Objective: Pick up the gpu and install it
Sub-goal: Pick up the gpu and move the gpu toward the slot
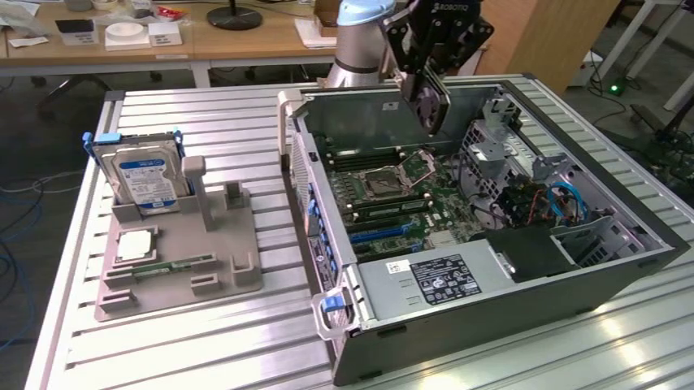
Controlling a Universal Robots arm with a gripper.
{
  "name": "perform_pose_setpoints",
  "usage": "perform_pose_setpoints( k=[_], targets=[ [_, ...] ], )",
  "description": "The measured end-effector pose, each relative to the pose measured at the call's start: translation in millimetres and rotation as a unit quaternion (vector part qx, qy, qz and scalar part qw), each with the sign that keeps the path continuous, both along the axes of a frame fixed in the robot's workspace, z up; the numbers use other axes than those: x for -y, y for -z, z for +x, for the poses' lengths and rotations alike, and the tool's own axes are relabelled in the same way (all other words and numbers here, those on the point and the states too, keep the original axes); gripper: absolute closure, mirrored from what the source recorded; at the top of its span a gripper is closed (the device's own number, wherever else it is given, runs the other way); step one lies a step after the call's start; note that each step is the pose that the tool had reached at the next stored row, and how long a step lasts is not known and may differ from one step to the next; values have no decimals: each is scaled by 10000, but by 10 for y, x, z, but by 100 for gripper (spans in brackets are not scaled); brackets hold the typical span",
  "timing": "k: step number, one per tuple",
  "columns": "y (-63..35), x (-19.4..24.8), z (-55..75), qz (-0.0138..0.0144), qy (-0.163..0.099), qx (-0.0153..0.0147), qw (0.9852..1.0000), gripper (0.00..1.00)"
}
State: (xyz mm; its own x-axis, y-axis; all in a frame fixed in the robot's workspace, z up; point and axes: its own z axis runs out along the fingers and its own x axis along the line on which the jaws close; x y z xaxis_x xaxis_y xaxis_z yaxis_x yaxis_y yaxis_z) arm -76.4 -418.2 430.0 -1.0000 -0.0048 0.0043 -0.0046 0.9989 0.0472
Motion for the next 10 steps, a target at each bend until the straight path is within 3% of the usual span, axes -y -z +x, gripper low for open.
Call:
perform_pose_setpoints(
  k=[10],
  targets=[
    [2, 0, 238, -1, 1, 0, 10000, 72]
  ],
)
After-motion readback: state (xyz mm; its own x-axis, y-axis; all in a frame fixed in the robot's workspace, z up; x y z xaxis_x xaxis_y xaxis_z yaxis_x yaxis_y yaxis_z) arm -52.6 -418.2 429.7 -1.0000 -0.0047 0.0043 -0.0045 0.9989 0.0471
